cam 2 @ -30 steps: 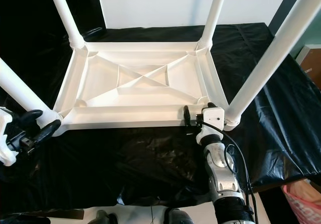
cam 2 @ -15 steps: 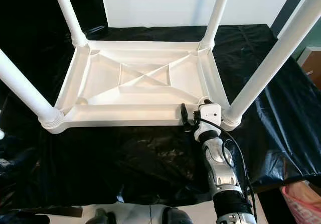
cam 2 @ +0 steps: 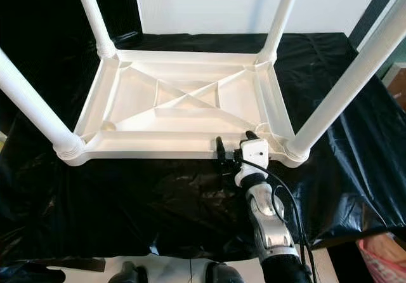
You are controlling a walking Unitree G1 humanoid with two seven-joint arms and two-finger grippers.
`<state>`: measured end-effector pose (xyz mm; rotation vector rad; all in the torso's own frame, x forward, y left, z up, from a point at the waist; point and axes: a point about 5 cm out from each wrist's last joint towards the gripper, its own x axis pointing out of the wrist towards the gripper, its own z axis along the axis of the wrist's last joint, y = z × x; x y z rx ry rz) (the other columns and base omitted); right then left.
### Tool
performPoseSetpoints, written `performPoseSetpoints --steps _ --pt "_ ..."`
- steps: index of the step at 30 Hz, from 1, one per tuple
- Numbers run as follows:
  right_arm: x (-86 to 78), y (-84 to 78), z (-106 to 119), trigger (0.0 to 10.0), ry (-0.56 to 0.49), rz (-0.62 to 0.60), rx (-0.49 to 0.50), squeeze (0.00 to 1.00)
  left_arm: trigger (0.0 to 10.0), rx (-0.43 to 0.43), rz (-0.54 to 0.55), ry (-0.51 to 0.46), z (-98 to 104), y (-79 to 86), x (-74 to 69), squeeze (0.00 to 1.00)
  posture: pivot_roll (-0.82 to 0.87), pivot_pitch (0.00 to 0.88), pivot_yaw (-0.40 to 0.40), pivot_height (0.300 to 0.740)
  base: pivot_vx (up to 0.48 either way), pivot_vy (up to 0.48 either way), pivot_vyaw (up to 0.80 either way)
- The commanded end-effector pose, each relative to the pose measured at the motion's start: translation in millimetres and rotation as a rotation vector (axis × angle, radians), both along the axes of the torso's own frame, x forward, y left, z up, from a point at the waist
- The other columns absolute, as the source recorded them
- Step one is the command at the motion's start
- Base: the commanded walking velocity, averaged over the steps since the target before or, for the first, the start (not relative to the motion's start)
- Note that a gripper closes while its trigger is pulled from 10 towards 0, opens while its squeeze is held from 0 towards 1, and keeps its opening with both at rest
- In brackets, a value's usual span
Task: Building children table
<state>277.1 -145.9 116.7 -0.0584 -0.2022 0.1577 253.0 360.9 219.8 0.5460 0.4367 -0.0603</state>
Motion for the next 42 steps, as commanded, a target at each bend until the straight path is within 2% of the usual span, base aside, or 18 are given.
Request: performPoseSetpoints --steps 1,4,7,8,9,10,12,17,20,24,27,29,31,34,35,36,38,42 --pt "-6.4 0.9 -1.4 10.0 0.01 -0.011 -0.002 0.0 10.0 0.18 0.318 -0.199 0.6 17.4 8.4 0.0 0.0 0.158 -0.001 0.74 0.0 0.0 0.0" --pt "-6.4 0.9 -1.5 10.0 0.01 -0.01 -0.002 0.0 10.0 0.18 0.318 -0.199 0.5 17.6 8.6 0.0 0.0 0.158 -0.001 0.74 0.0 0.0 0.0" --pt "-21.2 -5.4 -1.8 10.0 0.001 -0.082 -0.014 0.0 10.0 0.111 0.234 -0.249 -8.8 -2.8 39.6 0.0 -0.04 0.159 0.01 0.74 0.0 0.0 0.0" --pt "-21.2 -5.4 -1.8 10.0 0.001 -0.082 -0.014 0.0 10.0 0.111 0.234 -0.249 -8.8 -2.8 39.6 0.0 -0.04 0.159 0.01 0.74 0.0 0.0 0.0" --pt "-27.5 -8.2 -1.4 10.0 -0.003 -0.11 -0.02 0.0 10.0 0.064 0.216 -0.26 -13.9 -10.9 51.2 0.0 -0.07 0.162 0.014 0.74 0.0 0.0 0.0" --pt "-27.5 -8.2 -1.4 10.0 -0.003 -0.11 -0.02 0.0 10.0 0.064 0.216 -0.26 -13.9 -10.9 51.2 0.0 -0.07 0.162 0.014 0.74 0.0 0.0 0.0" --pt "-37.4 -11.3 -1.2 10.0 0.001 -0.138 -0.023 0.0 10.0 -0.013 0.2 -0.275 -21.5 -22.6 67.0 0.0 -0.08 0.165 0.015 0.74 0.0 0.0 0.0" --pt "-55.6 -21.0 -4.0 10.0 0.038 -0.184 -0.032 0.0 10.0 -0.052 0.148 -0.286 -28.6 -38.9 84.9 0.0 -0.12 0.173 0.017 0.74 0.0 0.0 0.0" --pt "-60.8 -24.3 -5.7 10.0 0.049 -0.197 -0.043 0.0 10.0 -0.06 0.14 -0.287 -30.2 -41.7 88.7 0.0 -0.12 0.175 0.019 0.74 0.0 0.0 0.0" --pt "-71.7 -27.7 -11.4 10.0 0.088 -0.218 -0.05 0.0 10.0 -0.135 0.092 -0.304 -32.6 -54.7 98.8 0.0 -0.13 0.179 0.024 0.74 0.0 0.0 0.0" --pt "-71.7 -27.7 -11.4 10.0 0.088 -0.218 -0.05 0.0 10.0 -0.135 0.092 -0.304 -32.6 -54.7 98.8 0.0 -0.13 0.179 0.024 0.74 0.0 0.0 0.0" --pt "-68.5 -30.3 -14.1 10.0 0.116 -0.24 -0.056 0.0 10.0 -0.19 -0.001 -0.318 -34.4 -68.7 103.0 0.0 -0.14 0.183 0.023 0.74 0.0 0.0 0.0" --pt "-68.5 -30.3 -14.1 10.0 0.116 -0.24 -0.056 0.0 10.0 -0.19 -0.001 -0.318 -34.4 -68.7 103.0 0.0 -0.14 0.183 0.023 0.74 0.0 0.0 0.0" --pt "-61.7 -34.2 -16.3 10.0 0.144 -0.265 -0.063 0.0 10.0 -0.238 -0.088 -0.335 -36.0 -81.1 103.9 0.0 -0.13 0.185 0.022 0.74 0.0 0.0 0.0" --pt "-54.0 -36.5 -17.1 10.0 0.153 -0.283 -0.064 0.0 10.0 -0.242 -0.181 -0.337 -38.9 -91.8 101.0 0.0 -0.13 0.186 0.018 0.74 0.0 0.0 0.0" --pt "-54.0 -36.5 -17.1 10.0 0.153 -0.283 -0.064 0.0 10.0 -0.242 -0.181 -0.337 -38.9 -91.8 101.0 0.0 -0.13 0.186 0.018 0.74 0.0 0.0 0.0" --pt "-40.5 -38.9 -16.9 10.0 0.162 -0.304 -0.063 0.0 10.0 -0.271 -0.352 -0.32 -47.1 -110.3 92.3 0.0 -0.12 0.187 0.012 0.74 0.0 0.0 0.0" --pt "-32.5 -39.1 -16.4 10.0 0.168 -0.314 -0.066 0.0 10.0 -0.33 -0.45 -0.285 -54.5 -120.8 85.8 0.0 -0.11 0.188 0.01 0.74 0.0 0.0 0.0"
